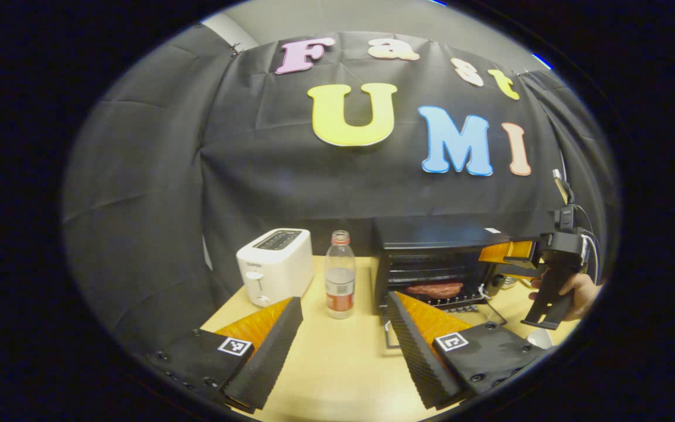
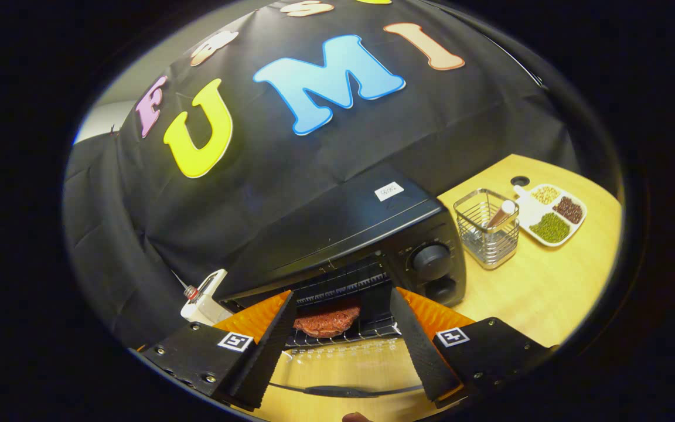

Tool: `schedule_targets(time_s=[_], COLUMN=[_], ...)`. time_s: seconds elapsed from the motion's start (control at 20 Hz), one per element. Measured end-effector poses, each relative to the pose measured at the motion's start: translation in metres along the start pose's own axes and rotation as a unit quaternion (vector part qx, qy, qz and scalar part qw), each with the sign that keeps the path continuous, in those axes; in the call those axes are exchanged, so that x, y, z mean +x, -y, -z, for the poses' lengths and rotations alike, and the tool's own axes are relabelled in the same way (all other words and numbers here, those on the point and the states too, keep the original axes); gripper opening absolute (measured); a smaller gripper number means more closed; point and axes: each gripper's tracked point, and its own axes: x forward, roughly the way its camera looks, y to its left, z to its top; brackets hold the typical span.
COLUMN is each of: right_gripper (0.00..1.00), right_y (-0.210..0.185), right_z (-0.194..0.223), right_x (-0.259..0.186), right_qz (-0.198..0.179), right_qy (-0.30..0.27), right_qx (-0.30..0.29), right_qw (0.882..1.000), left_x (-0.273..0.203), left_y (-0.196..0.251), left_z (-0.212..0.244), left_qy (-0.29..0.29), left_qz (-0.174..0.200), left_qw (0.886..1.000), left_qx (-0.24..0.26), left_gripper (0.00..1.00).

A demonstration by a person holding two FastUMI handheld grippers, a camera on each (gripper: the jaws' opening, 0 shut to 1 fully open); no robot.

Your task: Open the electric oven with the left hand, put the food in, and close the electric oven.

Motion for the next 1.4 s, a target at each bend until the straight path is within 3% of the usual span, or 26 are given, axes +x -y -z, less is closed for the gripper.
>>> schedule_targets(time_s=[0.25, 0.6, 1.05, 1.4], right_gripper=[0.98, 0.98, 0.98, 0.98], right_y=[0.009, 0.039, 0.092, 0.122], right_z=[-0.014, -0.043, -0.077, -0.092], right_x=[-0.055, -0.130, -0.216, -0.266], right_qz=[-0.004, 0.026, 0.100, 0.159], right_qy=[0.017, 0.063, 0.117, 0.136], right_qx=[-0.071, -0.151, -0.225, -0.262], right_qw=[0.997, 0.986, 0.962, 0.942], left_x=[0.005, 0.015, 0.034, 0.047], left_y=[0.058, 0.119, 0.174, 0.185], left_z=[0.012, 0.044, 0.112, 0.158], left_qy=[-0.012, -0.053, -0.158, -0.232], left_qz=[0.054, 0.101, 0.134, 0.130], left_qw=[0.998, 0.993, 0.978, 0.964], left_qx=[-0.003, -0.011, -0.022, -0.015], left_gripper=[1.00, 0.98, 1.00, 0.98])
